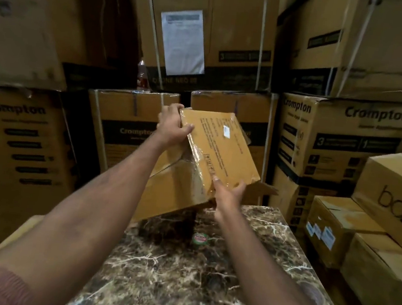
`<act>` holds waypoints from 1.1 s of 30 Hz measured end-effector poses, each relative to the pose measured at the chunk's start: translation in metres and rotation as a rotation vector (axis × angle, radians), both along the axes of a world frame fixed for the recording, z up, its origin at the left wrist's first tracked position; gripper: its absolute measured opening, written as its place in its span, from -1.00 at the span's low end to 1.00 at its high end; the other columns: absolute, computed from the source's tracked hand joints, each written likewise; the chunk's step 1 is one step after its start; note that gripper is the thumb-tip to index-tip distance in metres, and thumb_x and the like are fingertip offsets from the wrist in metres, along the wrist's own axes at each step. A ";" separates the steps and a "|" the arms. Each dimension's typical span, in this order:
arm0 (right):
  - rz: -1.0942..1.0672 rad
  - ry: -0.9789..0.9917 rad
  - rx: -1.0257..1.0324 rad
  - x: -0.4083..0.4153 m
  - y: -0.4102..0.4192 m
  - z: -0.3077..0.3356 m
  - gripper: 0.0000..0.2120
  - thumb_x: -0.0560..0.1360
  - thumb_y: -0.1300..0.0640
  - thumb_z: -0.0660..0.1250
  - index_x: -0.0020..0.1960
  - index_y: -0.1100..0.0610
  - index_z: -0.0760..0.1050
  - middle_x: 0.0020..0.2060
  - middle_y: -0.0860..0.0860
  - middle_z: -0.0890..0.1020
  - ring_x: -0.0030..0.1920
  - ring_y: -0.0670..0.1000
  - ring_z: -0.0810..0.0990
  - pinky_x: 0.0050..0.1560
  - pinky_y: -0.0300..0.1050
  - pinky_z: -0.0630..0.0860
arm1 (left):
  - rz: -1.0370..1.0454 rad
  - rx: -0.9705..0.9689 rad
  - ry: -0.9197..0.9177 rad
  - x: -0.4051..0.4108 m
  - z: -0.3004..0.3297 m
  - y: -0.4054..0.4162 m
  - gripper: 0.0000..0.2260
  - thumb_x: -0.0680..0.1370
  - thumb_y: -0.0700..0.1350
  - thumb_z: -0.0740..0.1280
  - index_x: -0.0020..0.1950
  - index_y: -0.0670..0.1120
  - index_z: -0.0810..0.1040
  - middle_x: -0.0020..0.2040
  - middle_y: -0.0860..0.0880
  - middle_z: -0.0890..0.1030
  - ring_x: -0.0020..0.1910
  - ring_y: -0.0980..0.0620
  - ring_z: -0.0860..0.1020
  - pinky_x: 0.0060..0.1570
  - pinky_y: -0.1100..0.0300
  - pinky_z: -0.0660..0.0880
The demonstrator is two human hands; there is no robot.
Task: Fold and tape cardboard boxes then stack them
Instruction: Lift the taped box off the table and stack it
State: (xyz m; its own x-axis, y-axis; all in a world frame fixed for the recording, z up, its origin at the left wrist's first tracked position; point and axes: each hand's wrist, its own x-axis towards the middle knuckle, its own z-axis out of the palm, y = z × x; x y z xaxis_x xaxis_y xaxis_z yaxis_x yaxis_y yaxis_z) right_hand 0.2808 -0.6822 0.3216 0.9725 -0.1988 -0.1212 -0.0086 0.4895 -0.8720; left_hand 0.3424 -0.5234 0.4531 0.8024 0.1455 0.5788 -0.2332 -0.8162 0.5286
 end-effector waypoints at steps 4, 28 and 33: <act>-0.036 -0.134 -0.319 -0.007 -0.013 0.001 -0.10 0.54 0.22 0.43 0.65 -0.05 -0.07 0.53 0.06 0.32 0.47 0.12 0.36 0.46 0.11 0.34 | -0.039 -0.204 -0.071 -0.020 -0.027 0.019 -0.47 0.56 -0.05 0.42 0.45 -0.06 0.26 0.38 -0.08 0.23 0.39 -0.03 0.27 0.43 -0.02 0.36; 0.105 -0.046 -1.143 -0.027 -0.053 -0.154 -0.21 0.49 -0.11 0.48 0.55 0.10 0.18 0.41 0.17 0.36 0.40 0.21 0.39 0.37 0.14 0.43 | 0.117 -0.477 0.673 -0.128 -0.320 0.045 -0.54 0.52 0.23 0.33 0.33 0.03 0.52 0.18 0.01 0.63 0.19 -0.11 0.59 0.22 -0.09 0.53; 0.058 0.019 -1.171 -0.031 -0.052 -0.175 -0.41 0.58 -0.15 0.34 0.40 0.25 0.36 0.29 0.16 0.47 0.30 0.19 0.49 0.20 0.01 0.47 | 0.153 -0.616 0.588 -0.131 -0.322 0.034 -0.66 0.56 0.17 0.36 0.25 0.04 0.53 0.10 -0.03 0.63 0.11 -0.09 0.59 0.17 0.02 0.53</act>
State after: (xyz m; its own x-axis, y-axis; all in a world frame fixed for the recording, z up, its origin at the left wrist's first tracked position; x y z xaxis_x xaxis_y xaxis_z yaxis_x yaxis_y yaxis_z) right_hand 0.2501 -0.7344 0.1470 0.9837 -0.1543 0.0920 -0.0223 -0.6132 -0.7896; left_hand 0.2115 -0.4892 0.1310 0.8928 0.4276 -0.1415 0.3056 -0.3444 0.8877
